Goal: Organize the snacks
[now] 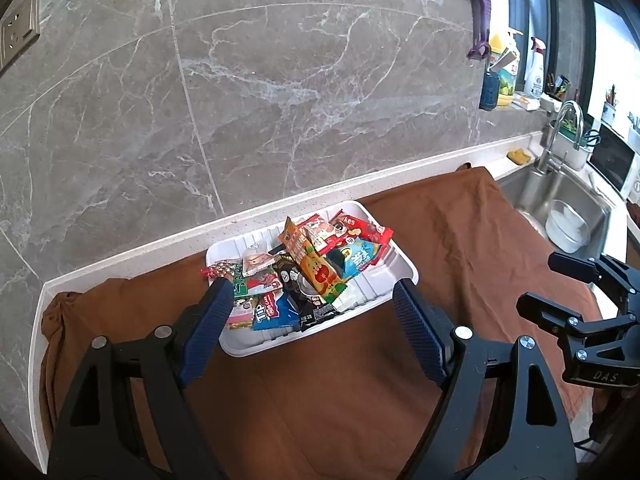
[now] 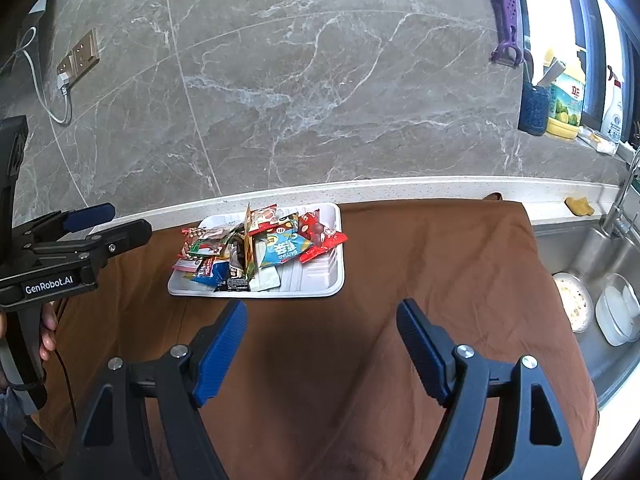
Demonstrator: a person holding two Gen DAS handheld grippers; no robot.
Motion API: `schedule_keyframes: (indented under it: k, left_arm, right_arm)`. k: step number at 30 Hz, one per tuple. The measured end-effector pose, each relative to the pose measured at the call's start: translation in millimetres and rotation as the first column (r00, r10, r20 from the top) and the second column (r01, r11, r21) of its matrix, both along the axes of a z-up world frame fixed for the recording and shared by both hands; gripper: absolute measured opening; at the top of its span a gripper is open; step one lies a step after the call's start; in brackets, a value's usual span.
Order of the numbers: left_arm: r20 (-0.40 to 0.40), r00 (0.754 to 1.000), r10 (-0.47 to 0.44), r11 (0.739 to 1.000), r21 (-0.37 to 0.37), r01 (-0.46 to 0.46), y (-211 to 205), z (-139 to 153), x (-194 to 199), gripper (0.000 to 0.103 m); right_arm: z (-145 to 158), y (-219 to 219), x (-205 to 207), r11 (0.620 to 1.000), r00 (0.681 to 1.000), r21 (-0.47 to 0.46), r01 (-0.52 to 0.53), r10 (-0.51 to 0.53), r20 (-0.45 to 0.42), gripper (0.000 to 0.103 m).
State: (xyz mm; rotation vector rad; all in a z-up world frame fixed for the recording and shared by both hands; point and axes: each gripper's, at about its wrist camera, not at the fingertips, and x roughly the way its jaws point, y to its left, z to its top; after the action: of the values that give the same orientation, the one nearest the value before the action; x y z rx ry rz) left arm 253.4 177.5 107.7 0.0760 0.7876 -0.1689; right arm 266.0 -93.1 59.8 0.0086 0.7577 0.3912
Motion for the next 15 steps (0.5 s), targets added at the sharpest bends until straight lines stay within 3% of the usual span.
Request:
schedule_keyframes:
  k: [15]
  left_arm:
    - [0.004,1.0,-0.003,1.0,-0.002,0.003,3.2,0.6,0.8,0.081]
  right_arm:
    - [1.7,-0.1,-2.0,1.0,1.0,-0.002,0.0,0.0,0.001,0.079]
